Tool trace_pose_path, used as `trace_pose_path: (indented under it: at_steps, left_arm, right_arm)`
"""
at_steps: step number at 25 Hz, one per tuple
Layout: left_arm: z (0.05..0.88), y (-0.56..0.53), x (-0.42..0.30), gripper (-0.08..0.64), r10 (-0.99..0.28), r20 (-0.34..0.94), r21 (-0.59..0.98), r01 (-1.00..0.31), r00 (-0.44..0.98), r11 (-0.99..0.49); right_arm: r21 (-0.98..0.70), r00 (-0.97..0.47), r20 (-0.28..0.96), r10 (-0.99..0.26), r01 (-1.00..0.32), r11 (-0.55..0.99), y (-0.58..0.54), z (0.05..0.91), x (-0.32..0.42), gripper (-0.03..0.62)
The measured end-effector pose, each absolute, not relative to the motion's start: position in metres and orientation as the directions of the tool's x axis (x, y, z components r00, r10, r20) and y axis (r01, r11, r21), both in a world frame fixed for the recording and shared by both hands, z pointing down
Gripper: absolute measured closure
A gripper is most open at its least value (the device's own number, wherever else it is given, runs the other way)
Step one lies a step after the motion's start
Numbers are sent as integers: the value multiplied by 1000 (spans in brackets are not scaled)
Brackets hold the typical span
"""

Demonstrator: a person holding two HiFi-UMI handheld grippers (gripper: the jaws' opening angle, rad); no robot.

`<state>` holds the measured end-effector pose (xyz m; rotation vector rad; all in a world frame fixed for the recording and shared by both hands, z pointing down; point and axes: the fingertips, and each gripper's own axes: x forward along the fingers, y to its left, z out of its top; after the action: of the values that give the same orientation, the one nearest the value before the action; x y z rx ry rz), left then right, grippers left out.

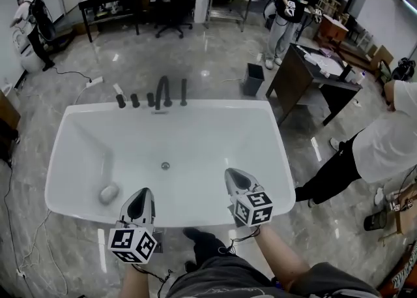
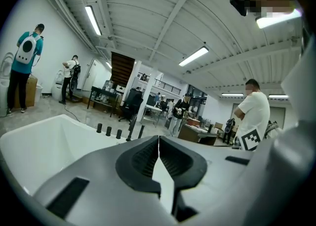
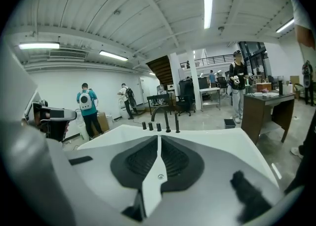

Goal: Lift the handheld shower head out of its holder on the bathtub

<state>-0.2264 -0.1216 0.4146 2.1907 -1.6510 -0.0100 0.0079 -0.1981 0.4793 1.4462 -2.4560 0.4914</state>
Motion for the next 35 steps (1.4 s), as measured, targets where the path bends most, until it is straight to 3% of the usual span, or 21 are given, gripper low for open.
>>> trace_pose_path:
  at_steps: [15,35]
  left_arm:
    - [425,-283,-222,545,-919,269,294,-933,287,-206]
    - [479,-445,-239,545,-906,318,328,-929,277,-169]
  right_arm:
    - [-180,-522,357,-775,-852,491,-368,483,-7,558]
    - [-211,-523,345,-779,-852,479,-551,549,-43,558]
